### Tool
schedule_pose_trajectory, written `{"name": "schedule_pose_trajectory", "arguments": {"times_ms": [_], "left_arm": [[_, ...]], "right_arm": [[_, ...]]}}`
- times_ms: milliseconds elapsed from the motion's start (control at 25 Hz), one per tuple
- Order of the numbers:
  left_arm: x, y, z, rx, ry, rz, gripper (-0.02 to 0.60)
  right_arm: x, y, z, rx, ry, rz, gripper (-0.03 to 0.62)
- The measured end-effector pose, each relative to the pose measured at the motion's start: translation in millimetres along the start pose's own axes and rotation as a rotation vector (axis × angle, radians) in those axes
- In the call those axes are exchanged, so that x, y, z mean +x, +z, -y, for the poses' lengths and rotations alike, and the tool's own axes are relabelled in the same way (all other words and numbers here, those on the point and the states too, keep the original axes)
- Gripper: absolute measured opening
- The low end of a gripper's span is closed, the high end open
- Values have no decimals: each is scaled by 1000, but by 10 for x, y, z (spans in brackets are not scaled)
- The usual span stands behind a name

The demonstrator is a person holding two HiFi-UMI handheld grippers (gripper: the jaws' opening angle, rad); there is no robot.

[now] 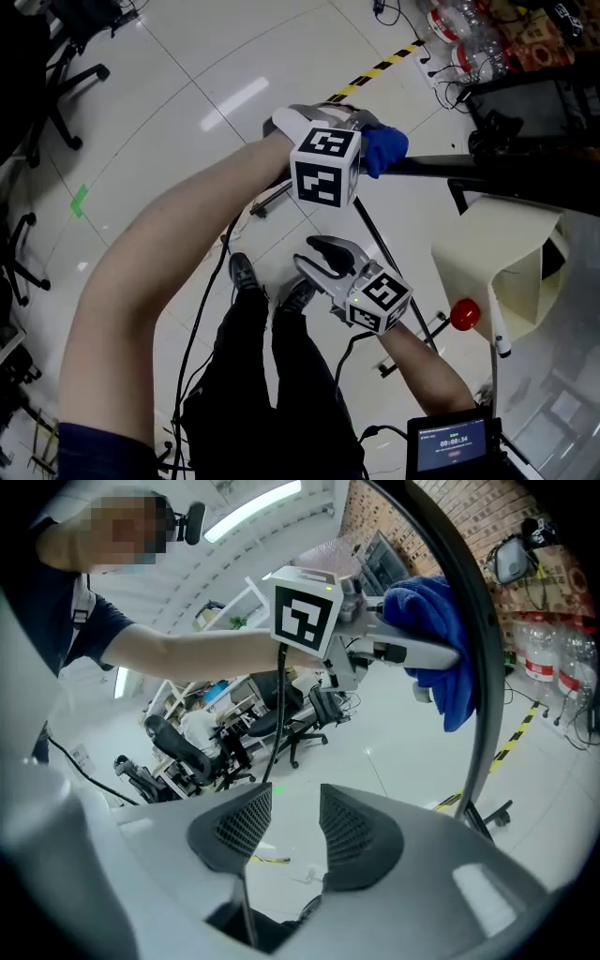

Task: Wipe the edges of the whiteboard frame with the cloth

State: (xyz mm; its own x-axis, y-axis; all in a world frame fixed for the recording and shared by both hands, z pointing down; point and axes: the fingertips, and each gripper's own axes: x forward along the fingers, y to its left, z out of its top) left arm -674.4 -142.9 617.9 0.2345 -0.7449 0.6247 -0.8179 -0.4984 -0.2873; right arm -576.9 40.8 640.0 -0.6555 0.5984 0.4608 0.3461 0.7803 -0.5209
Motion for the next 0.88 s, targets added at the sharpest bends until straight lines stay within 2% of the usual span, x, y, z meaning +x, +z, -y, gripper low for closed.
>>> {"name": "schedule_pose_trajectory", "arguments": {"times_ms": [320,560,760,880], "left_arm": [[-311,326,-58,15,-17,6,204],[-450,521,-176,-92,-49,28,207],[-584,694,-192,-53,-86,2,207],[-649,777,-230,-51,-86,6,207]], "right_arm": [[-17,165,-459,-74,14,3,160],[-34,478,-726,-148,13,4,152],[-161,887,-1013,-226,32,35,149],[-194,1118,-1027,-231,-1,56,136]]}}
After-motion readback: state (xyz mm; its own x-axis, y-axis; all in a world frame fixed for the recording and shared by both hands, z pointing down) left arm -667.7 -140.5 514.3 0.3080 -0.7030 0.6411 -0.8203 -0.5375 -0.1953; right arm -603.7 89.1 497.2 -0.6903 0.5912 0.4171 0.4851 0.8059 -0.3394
